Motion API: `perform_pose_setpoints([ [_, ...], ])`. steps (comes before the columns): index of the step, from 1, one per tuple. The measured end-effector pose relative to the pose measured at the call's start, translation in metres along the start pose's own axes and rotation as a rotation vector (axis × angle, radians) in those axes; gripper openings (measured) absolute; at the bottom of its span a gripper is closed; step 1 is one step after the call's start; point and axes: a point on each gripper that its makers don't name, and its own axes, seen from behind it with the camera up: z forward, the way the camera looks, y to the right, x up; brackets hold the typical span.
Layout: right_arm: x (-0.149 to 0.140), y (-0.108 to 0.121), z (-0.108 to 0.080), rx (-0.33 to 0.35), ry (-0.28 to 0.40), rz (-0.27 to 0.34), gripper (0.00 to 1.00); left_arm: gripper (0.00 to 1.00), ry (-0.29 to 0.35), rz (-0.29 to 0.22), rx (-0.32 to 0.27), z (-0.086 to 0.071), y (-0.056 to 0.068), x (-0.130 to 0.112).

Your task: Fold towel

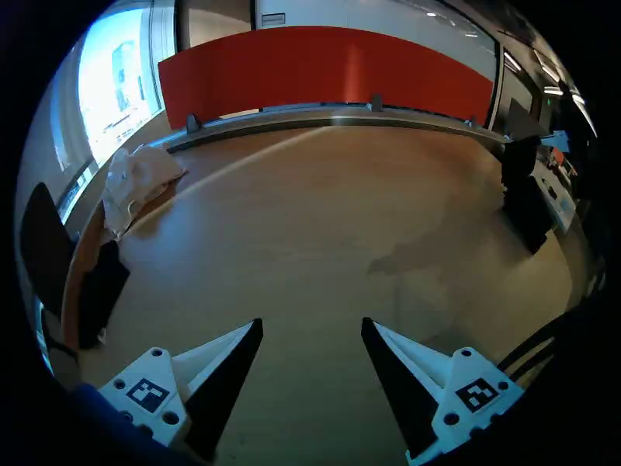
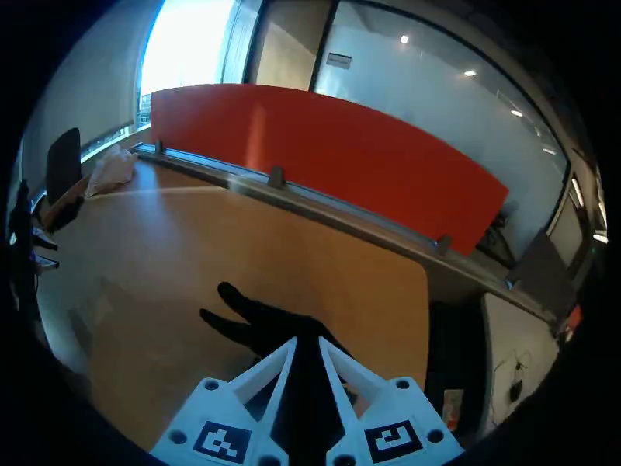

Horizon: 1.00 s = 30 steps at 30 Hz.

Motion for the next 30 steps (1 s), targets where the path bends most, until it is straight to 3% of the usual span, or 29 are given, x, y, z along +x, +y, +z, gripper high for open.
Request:
perform_pose_setpoints([
  [30,-0.113,-0.018,-0.042,-0.041,-0.123,0.146,0.05,0.94,-0.001,0.011,-0.008,-0.001,0.003,0.000],
])
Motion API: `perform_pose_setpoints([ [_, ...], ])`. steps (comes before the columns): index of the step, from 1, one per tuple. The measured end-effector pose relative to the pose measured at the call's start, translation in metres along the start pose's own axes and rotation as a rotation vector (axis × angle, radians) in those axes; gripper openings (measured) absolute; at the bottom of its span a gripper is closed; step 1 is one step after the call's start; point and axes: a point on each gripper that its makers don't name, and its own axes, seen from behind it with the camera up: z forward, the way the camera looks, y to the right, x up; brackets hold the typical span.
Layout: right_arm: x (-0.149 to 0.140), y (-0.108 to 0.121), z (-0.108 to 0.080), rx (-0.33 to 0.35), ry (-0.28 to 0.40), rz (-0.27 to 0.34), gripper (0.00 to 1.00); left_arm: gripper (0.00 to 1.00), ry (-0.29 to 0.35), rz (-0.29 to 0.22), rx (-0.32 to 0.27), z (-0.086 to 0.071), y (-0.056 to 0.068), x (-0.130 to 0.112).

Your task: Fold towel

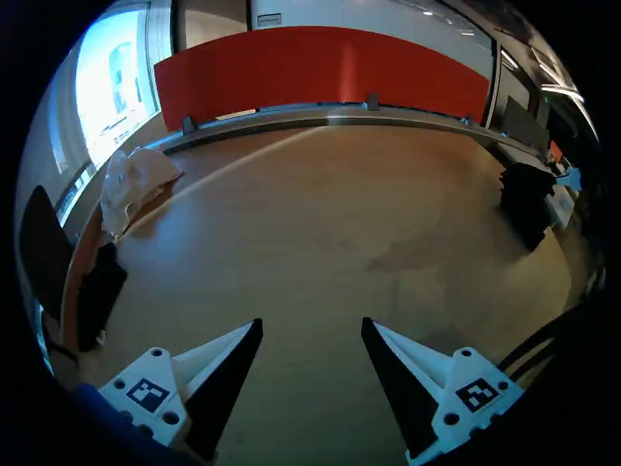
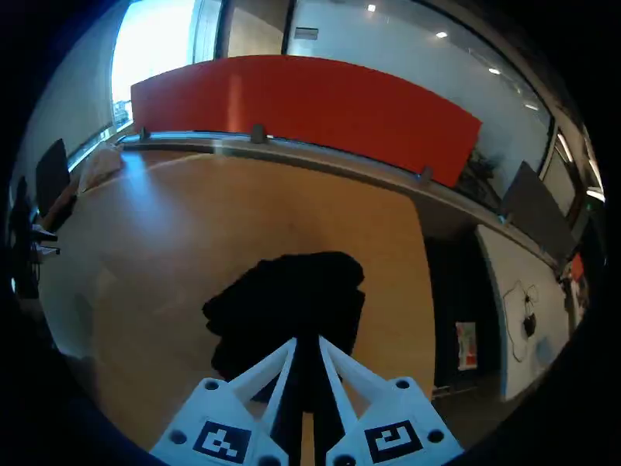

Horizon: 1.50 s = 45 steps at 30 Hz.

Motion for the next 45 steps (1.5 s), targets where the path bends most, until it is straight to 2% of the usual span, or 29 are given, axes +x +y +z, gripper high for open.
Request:
perform_pose_setpoints([
  [9,-0.032,0.010,-0.001,-0.021,-0.042,0.054,0.05,0.94,-0.002,0.005,0.001,-0.001,-0.002,0.000],
  [20,-0.060,0.017,0.003,-0.042,-0.100,0.074,0.05,0.94,-0.002,0.006,0.004,-0.002,-0.003,0.000],
  [35,-0.097,0.024,0.030,-0.073,-0.185,0.140,0.05,0.94,-0.010,0.011,0.015,-0.003,-0.007,-0.003],
  [45,-0.107,0.026,0.047,-0.096,-0.219,0.161,0.05,0.94,-0.013,0.015,0.017,-0.004,-0.005,-0.004],
])
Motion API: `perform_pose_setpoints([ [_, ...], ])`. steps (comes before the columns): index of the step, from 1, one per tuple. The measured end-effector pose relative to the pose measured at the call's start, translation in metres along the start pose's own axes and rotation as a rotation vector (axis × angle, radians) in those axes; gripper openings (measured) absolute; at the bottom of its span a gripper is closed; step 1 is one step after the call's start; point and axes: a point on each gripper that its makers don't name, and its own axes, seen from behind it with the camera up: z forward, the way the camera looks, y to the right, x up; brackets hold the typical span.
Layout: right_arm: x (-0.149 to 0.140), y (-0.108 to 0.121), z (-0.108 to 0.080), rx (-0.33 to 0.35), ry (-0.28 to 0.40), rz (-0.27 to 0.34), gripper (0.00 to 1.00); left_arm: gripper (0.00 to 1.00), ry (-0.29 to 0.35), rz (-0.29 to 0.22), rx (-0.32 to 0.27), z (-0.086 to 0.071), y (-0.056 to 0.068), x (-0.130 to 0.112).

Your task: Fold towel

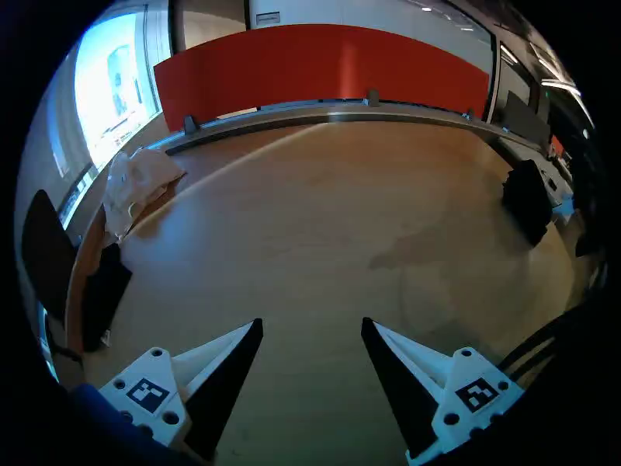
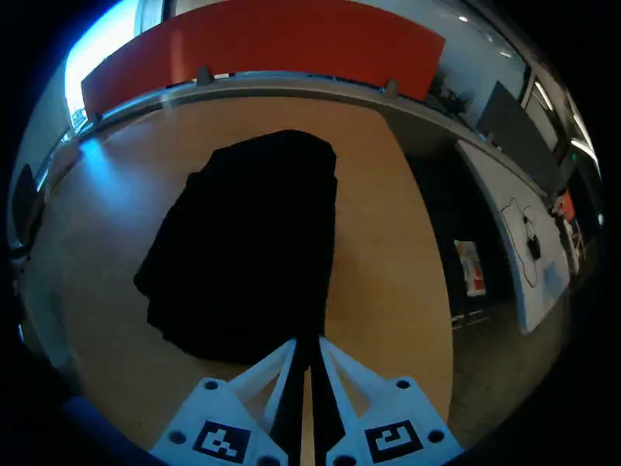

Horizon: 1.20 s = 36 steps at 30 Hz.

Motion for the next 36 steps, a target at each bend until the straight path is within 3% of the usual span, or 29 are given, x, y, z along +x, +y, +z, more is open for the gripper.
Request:
perform_pose_setpoints([
  [14,-0.002,0.004,0.011,-0.020,-0.024,0.009,0.05,0.94,-0.002,-0.001,0.004,-0.002,0.000,-0.002],
  [30,0.006,0.006,-0.007,-0.063,0.045,-0.008,0.19,0.94,0.007,-0.002,-0.003,-0.002,0.001,0.001],
  [36,0.007,0.010,-0.015,-0.099,0.071,-0.002,0.72,0.94,0.012,0.000,-0.005,-0.003,0.002,0.002],
])
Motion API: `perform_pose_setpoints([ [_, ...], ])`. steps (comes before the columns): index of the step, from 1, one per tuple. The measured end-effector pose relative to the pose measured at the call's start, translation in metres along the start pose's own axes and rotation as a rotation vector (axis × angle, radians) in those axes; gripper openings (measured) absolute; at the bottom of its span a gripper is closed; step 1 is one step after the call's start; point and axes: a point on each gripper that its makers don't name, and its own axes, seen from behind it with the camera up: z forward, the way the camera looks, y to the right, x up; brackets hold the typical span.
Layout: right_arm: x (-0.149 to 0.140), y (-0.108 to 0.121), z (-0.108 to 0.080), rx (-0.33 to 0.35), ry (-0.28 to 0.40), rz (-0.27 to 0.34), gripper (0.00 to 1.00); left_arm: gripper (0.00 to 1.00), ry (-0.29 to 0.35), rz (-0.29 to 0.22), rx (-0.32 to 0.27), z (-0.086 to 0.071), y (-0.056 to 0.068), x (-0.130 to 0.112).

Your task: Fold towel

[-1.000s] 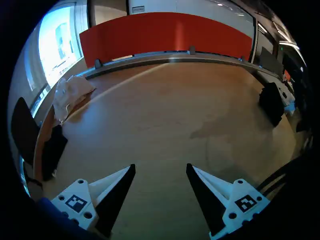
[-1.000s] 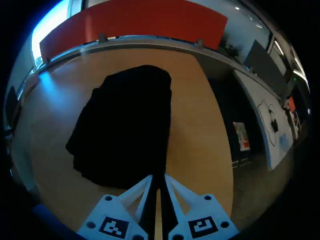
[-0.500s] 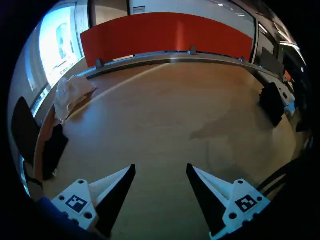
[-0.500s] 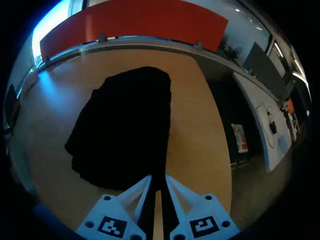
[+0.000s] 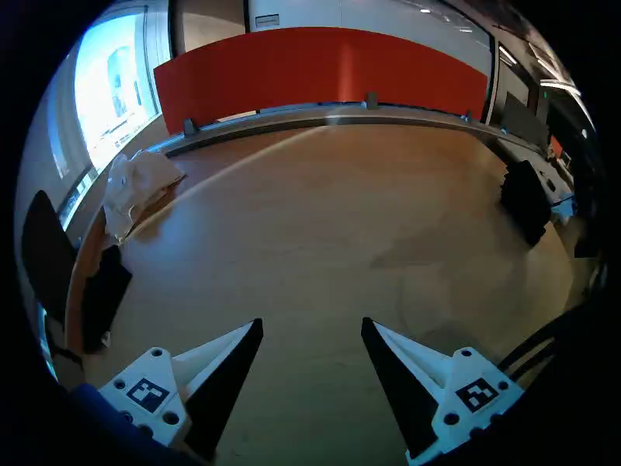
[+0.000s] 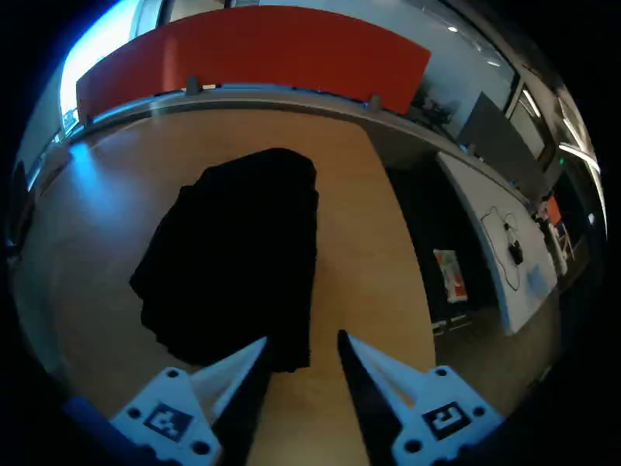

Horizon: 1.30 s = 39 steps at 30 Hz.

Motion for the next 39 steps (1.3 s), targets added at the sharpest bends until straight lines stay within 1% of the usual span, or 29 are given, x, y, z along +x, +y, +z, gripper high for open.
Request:
perform_pose_setpoints([
  [1,0.000,0.000,-0.002,-0.002,0.004,0.001,0.74,0.94,0.000,-0.001,-0.001,0.000,0.000,0.000],
  [2,-0.001,0.000,-0.003,-0.004,0.007,0.001,0.75,0.94,0.000,-0.002,-0.002,0.000,0.001,0.000],
  [3,-0.001,0.000,-0.004,-0.004,0.011,0.003,0.79,0.94,0.001,-0.003,-0.003,0.000,0.001,0.000],
  [6,0.000,-0.002,-0.008,-0.003,0.021,0.006,0.97,0.94,0.004,-0.004,-0.006,-0.001,0.001,0.000],
  [7,0.001,-0.002,-0.010,-0.006,0.025,0.007,0.99,0.94,0.005,-0.003,-0.006,-0.001,0.002,0.001],
  [21,0.022,-0.016,-0.028,-0.001,0.125,0.026,0.99,0.94,0.031,0.002,-0.012,-0.003,0.001,0.009],
  [24,0.035,-0.022,-0.033,0.005,0.175,0.043,0.99,0.94,0.036,0.004,-0.009,-0.004,0.000,0.010],
  [29,0.060,-0.034,-0.042,0.023,0.270,0.089,0.99,0.94,0.046,0.004,-0.005,-0.005,-0.002,0.013],
  [35,0.090,-0.041,-0.056,0.013,0.395,0.131,0.99,0.94,0.060,0.003,0.001,-0.008,-0.004,0.018],
  [39,0.103,-0.044,-0.063,0.009,0.451,0.161,0.99,0.94,0.076,0.001,0.007,-0.007,-0.007,0.023],
])
